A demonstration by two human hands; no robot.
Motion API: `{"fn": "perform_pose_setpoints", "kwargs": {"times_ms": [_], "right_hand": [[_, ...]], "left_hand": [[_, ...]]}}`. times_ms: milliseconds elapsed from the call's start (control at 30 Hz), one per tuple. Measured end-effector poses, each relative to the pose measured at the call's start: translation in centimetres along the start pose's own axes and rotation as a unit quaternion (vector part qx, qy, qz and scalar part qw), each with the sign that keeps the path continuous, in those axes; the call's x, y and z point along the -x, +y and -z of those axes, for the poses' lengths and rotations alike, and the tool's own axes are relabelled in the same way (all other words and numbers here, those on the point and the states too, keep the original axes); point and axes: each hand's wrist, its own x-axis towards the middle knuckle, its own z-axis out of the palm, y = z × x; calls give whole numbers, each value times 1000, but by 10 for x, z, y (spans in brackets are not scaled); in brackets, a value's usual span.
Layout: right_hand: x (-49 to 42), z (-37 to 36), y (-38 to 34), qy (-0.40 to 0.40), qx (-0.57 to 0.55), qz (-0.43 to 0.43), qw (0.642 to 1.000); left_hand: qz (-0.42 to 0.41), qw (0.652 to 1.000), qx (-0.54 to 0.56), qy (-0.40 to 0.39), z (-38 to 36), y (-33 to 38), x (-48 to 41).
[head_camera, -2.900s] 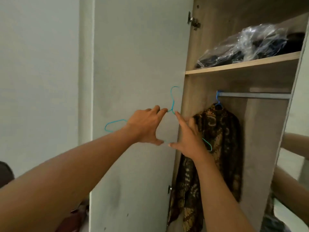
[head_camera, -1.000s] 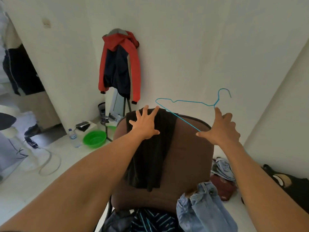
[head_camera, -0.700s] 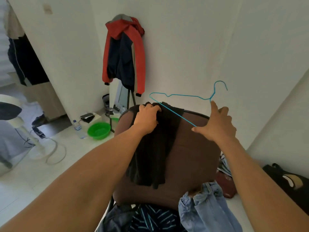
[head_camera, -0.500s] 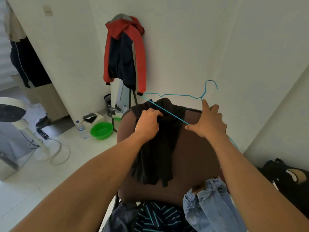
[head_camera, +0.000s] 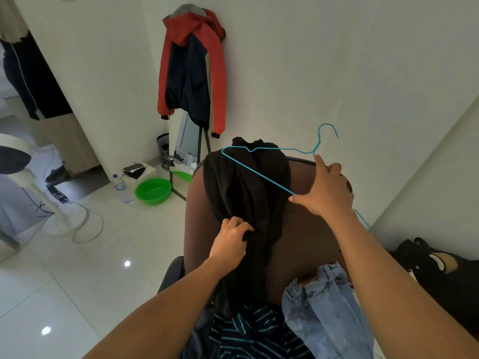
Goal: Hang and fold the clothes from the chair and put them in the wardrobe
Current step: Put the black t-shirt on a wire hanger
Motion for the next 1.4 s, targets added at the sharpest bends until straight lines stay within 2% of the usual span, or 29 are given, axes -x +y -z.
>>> {"fn": "perform_pose_setpoints", "kwargs": {"times_ms": [67,167,233,267,333,400,500,567,667,867,933,1000,1067,1100,1133,1200,1300,1400], "right_hand": [[1,-4,3,-4,-9,3,1000],[0,-7,9,21,-43,12,999],[-2,-6,13,50,-87,4,995],[-3,-5,15,63,-104,-2,993],[-6,-2,19,78,-113,-8,991],[-9,1,24,78,-110,-14,991],[-12,4,36,77,-135,-31,987],[-15,7,45,91,-168,-39,981],[-19,12,54,101,-199,-46,974],[-23,12,58,85,-198,-40,976],[-24,10,56,81,-201,-38,976],[-26,9,54,77,-202,-35,976],[-28,9,53,70,-204,-32,976],[-28,10,53,66,-203,-31,976],[-28,10,53,64,-201,-30,977],[-28,9,53,62,-200,-30,977],[-27,7,53,59,-203,-30,977],[-27,6,52,54,-198,-23,978]], "left_hand": [[-4,1000,-11,10,0,-4,1],[-14,987,-58,148,20,1,-16],[12,970,-39,238,40,14,-39],[36,966,-21,256,50,21,-53],[81,968,-13,236,68,36,-80],[69,974,-29,215,75,46,-99],[-43,971,57,227,68,63,-109],[-109,972,78,191,53,78,-111],[-181,973,22,141,31,94,-115],[-285,945,-113,118,18,90,-114],[-311,939,-100,108,20,86,-110],[-271,954,32,123,26,86,-105],[-197,943,155,219,35,82,-109],[-155,938,168,260,42,78,-114],[-113,943,156,273,49,74,-119],[-64,969,86,223,64,68,-129],[-70,989,18,128,75,67,-140],[-96,984,24,145,76,74,-146]]}}
